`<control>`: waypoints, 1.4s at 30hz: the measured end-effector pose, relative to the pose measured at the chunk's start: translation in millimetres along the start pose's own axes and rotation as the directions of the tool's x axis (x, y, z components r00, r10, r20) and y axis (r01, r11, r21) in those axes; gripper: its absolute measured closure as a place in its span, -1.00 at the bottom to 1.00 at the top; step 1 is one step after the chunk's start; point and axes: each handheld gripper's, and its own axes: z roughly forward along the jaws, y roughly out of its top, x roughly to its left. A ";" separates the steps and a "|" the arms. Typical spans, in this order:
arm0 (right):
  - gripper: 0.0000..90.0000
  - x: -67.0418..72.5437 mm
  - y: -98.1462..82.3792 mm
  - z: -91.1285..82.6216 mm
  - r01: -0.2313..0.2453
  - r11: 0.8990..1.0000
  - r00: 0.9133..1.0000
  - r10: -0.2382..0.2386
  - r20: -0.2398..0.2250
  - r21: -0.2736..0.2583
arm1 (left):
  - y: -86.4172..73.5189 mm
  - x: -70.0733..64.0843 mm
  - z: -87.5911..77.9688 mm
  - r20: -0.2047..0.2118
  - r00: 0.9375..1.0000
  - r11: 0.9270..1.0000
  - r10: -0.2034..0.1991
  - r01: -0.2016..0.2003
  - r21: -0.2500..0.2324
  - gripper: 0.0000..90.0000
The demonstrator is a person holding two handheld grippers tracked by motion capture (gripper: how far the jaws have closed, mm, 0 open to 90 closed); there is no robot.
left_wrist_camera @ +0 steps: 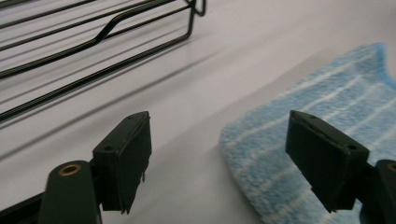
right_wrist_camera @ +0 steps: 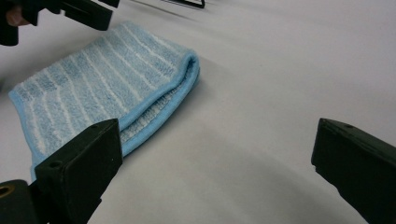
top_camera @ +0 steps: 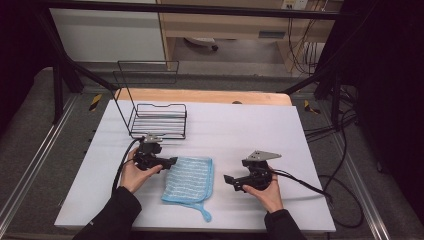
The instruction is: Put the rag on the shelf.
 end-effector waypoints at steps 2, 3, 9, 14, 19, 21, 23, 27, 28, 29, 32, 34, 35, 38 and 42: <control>-0.94 0.7 -0.7 0.9 -0.004 1.000 1.000 0.004 -0.003 0.006 | -0.9 2.5 4.7 -0.005 1.000 1.000 -0.014 0.014 0.017 -0.39; -0.93 0.9 -1.2 1.6 -0.003 1.000 1.000 0.003 -0.003 0.009 | -1.3 3.1 6.4 -0.004 1.000 1.000 -0.016 0.016 0.022 -0.34; -0.92 1.1 -3.7 5.3 -0.001 0.999 1.000 0.001 -0.009 0.032 | -4.2 1.1 9.7 0.029 0.999 0.999 -0.021 0.020 0.035 0.08; -0.91 1.7 -4.2 6.2 -0.007 0.999 1.000 0.008 -0.009 0.033 | -5.6 -1.9 12.4 0.056 0.998 0.998 -0.017 0.013 0.060 0.24; -0.92 1.4 -3.9 6.9 -0.013 0.999 1.000 0.013 -0.011 0.035 | -8.2 -3.2 13.5 0.075 0.997 0.998 -0.025 0.021 0.055 0.41; -0.92 0.9 -3.6 7.4 -0.008 1.000 1.000 0.008 -0.012 0.030 | -9.0 -3.3 14.1 0.090 0.995 0.998 -0.030 0.026 0.052 0.49; -0.92 0.6 -2.7 7.4 -0.014 1.000 1.000 0.014 -0.009 0.024 | -9.1 -3.9 14.0 0.097 0.995 0.998 -0.027 0.021 0.057 0.58; -0.94 0.9 0.6 8.6 -0.010 1.000 1.000 0.010 0.001 0.013 | -9.9 -5.1 14.4 0.101 0.995 0.998 -0.019 0.013 0.056 0.65; -0.94 1.5 2.0 9.3 -0.013 1.000 1.000 0.013 -0.002 0.009 | -10.0 -5.1 14.5 0.103 0.994 0.998 -0.023 0.017 0.057 0.66; -0.95 2.3 3.7 10.3 -0.010 1.000 1.000 0.010 0.000 0.005 | -10.0 -5.2 14.7 0.104 0.994 0.998 -0.029 0.023 0.056 0.67; -0.95 5.8 9.7 14.5 -0.010 1.000 1.000 0.010 0.006 -0.005 | -10.2 -5.0 14.7 0.106 0.994 0.998 -0.023 0.017 0.059 0.71; -0.93 7.2 15.1 18.7 -0.012 1.000 1.000 0.012 0.016 0.000 | -10.6 -5.7 14.8 0.103 0.994 0.998 -0.020 0.015 0.055 0.71; -0.92 8.0 17.7 20.7 -0.015 1.000 1.000 0.015 0.014 -0.002 | -11.0 -5.7 14.9 0.103 0.994 0.999 -0.019 0.013 0.050 0.72; -0.79 9.0 23.9 27.9 -0.017 1.000 1.000 0.017 -0.011 -0.010 | -11.5 -5.7 15.0 0.104 0.994 0.999 -0.018 0.013 0.046 0.72; -0.62 10.4 32.2 43.3 -0.064 0.998 0.998 0.064 -0.006 0.004 | -11.6 -5.8 15.0 0.105 0.994 0.999 -0.018 0.013 0.046 0.72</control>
